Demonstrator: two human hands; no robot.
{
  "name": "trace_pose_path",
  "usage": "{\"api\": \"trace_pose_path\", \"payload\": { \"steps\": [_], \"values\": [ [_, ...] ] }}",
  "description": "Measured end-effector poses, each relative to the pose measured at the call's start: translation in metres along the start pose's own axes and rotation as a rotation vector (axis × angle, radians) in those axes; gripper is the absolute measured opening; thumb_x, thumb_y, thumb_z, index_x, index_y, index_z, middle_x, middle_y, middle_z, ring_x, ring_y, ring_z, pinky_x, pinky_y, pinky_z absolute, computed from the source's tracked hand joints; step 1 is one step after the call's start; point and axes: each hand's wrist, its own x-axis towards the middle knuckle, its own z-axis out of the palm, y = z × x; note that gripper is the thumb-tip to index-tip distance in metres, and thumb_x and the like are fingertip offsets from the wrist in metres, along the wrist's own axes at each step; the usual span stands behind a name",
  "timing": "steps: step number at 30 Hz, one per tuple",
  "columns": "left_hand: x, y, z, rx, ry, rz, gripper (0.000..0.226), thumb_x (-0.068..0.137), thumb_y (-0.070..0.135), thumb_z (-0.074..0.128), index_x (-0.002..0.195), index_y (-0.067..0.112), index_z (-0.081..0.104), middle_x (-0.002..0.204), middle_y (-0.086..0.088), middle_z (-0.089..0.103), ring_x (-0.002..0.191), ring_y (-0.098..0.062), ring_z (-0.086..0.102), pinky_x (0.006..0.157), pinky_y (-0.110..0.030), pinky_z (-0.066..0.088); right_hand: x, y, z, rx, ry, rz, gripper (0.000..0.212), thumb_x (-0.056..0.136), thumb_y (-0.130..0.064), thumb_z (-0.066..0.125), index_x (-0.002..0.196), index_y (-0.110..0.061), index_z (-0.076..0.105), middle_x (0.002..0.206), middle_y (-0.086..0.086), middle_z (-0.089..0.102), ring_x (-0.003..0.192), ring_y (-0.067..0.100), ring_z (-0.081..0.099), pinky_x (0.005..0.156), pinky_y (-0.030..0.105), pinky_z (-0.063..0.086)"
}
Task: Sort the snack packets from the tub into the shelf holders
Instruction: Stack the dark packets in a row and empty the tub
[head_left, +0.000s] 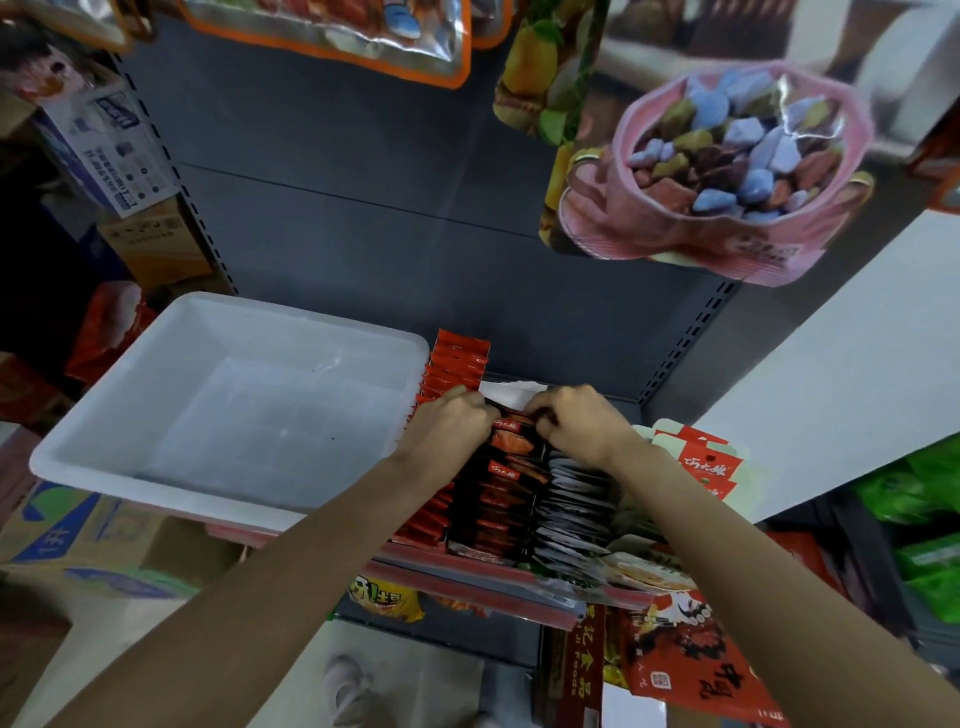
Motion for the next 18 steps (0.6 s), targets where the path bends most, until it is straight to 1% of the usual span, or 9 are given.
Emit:
{"api": "trace_pose_path", "payload": {
  "steps": [3, 5, 7, 9, 10, 12, 14, 17, 18],
  "values": [
    [0.003, -0.005, 0.003, -0.085, 0.003, -0.007, 0.018, 0.094, 0.009, 0.052, 0.105, 0.009, 0.065, 0.105, -0.006, 0.064, 0.099, -0.021, 0.057, 0.077, -0.031, 0.050, 0.003, -0.005, -0.009, 0.086, -0.121, 0.024, 0.030, 0.082, -0.030, 0.059, 0.111, -0.024, 0.065, 0.104, 0.003, 0.067, 0.096, 0.021, 0.060, 0.086, 0.039, 0.051],
    [0.002, -0.008, 0.001, -0.262, -0.002, -0.062, 0.020, 0.093, 0.011, 0.054, 0.112, 0.009, 0.062, 0.107, -0.007, 0.064, 0.099, -0.023, 0.060, 0.082, -0.035, 0.051, 0.003, -0.009, -0.005, -0.025, -0.139, 0.008, 0.035, 0.084, -0.037, 0.063, 0.115, -0.022, 0.063, 0.109, 0.004, 0.065, 0.100, 0.023, 0.059, 0.087, 0.038, 0.050],
    [0.001, -0.009, 0.001, -0.386, 0.009, -0.096, 0.031, 0.089, 0.012, 0.061, 0.119, 0.011, 0.053, 0.108, -0.007, 0.062, 0.098, -0.023, 0.060, 0.083, -0.038, 0.051, 0.002, -0.011, 0.002, -0.193, -0.051, 0.005, 0.030, 0.089, -0.037, 0.059, 0.115, -0.022, 0.063, 0.110, 0.008, 0.063, 0.102, 0.029, 0.060, 0.083, 0.035, 0.049],
    [-0.002, -0.009, 0.001, -0.368, -0.025, -0.108, 0.049, 0.085, 0.012, 0.067, 0.128, 0.013, 0.043, 0.115, -0.006, 0.054, 0.098, -0.022, 0.059, 0.084, -0.037, 0.051, 0.001, -0.013, 0.007, -0.276, 0.046, -0.031, 0.023, 0.094, -0.032, 0.052, 0.109, -0.022, 0.065, 0.106, 0.010, 0.064, 0.099, 0.031, 0.060, 0.078, 0.035, 0.046],
    [-0.003, -0.009, 0.000, -0.315, -0.038, -0.116, 0.056, 0.084, 0.012, 0.068, 0.132, 0.013, 0.040, 0.120, -0.006, 0.048, 0.099, -0.022, 0.058, 0.084, -0.035, 0.051, 0.000, -0.013, 0.008, -0.300, 0.067, -0.050, 0.023, 0.095, -0.030, 0.049, 0.107, -0.021, 0.066, 0.104, 0.010, 0.065, 0.098, 0.031, 0.060, 0.076, 0.034, 0.046],
    [0.001, -0.011, 0.000, -0.177, -0.041, -0.117, 0.061, 0.083, 0.012, 0.069, 0.136, 0.012, 0.038, 0.122, -0.006, 0.039, 0.100, -0.021, 0.053, 0.083, -0.032, 0.050, -0.001, -0.015, 0.009, -0.354, 0.098, -0.081, 0.025, 0.097, -0.029, 0.044, 0.106, -0.020, 0.066, 0.102, 0.008, 0.066, 0.098, 0.029, 0.060, 0.072, 0.031, 0.042],
    [0.007, -0.010, -0.005, -0.052, -0.024, -0.092, 0.055, 0.080, 0.014, 0.072, 0.129, 0.011, 0.046, 0.120, -0.007, 0.040, 0.103, -0.021, 0.049, 0.081, -0.031, 0.048, -0.005, -0.015, 0.012, -0.444, 0.132, -0.102, 0.026, 0.098, -0.026, 0.042, 0.105, -0.020, 0.066, 0.101, 0.006, 0.067, 0.096, 0.027, 0.061, 0.067, 0.030, 0.037],
    [0.014, -0.012, -0.007, 0.081, 0.102, 0.039, 0.045, 0.060, 0.017, 0.085, 0.097, 0.011, 0.061, 0.105, -0.006, 0.053, 0.093, -0.023, 0.053, 0.071, -0.033, 0.045, -0.013, -0.013, 0.014, -0.478, 0.188, -0.115, 0.019, 0.094, -0.016, 0.046, 0.093, -0.016, 0.066, 0.091, 0.004, 0.068, 0.085, 0.025, 0.063, 0.060, 0.027, 0.035],
    [0.016, -0.013, -0.007, 0.080, 0.143, 0.082, 0.047, 0.056, 0.017, 0.087, 0.096, 0.013, 0.062, 0.107, -0.006, 0.055, 0.095, -0.023, 0.053, 0.073, -0.034, 0.045, -0.015, -0.012, 0.014, -0.455, 0.195, -0.097, 0.018, 0.093, -0.014, 0.048, 0.090, -0.014, 0.065, 0.089, 0.005, 0.068, 0.083, 0.025, 0.063, 0.059, 0.027, 0.037]
  ]
}}
